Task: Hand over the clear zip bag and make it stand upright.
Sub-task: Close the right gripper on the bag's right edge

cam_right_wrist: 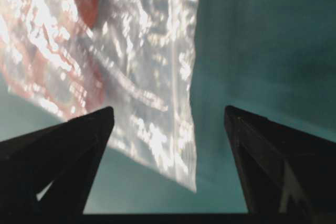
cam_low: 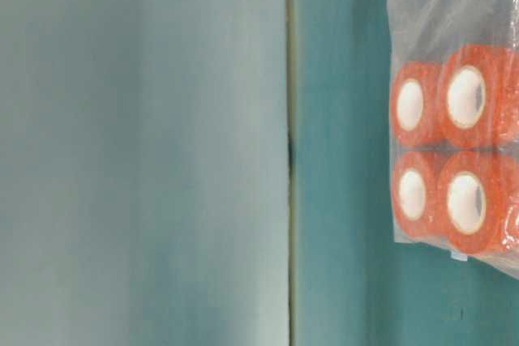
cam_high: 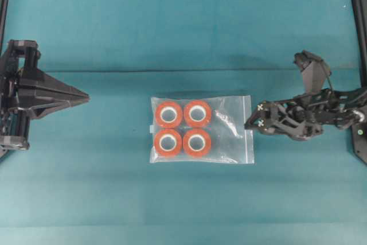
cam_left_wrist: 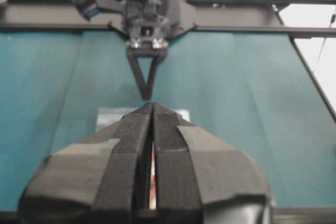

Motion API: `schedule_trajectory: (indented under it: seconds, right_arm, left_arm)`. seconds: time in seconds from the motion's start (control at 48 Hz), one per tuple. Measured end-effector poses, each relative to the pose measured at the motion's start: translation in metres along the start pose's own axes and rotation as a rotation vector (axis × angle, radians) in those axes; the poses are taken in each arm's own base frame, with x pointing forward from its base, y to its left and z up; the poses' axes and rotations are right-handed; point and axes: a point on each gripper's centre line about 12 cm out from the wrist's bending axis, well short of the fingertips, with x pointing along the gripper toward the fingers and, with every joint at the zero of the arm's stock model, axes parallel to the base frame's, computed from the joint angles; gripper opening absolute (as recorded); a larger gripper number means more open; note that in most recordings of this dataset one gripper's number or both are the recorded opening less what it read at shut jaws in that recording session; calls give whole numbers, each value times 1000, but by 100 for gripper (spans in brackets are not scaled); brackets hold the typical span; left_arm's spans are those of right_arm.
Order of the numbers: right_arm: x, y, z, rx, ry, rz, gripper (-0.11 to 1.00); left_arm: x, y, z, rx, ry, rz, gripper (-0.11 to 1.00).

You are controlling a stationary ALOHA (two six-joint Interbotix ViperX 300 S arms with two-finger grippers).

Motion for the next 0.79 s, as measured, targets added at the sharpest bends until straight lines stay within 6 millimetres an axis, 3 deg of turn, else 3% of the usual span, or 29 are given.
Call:
schedule_trajectory:
  seconds: [0.375, 0.791]
  right_arm:
    - [15, -4, 6, 2, -59, 10, 92]
    - [30, 8, 3, -4, -58, 13, 92]
  left_arm:
    - [0, 2, 0, 0, 1, 11, -1]
    - [0, 3, -1, -2, 3, 14, -1]
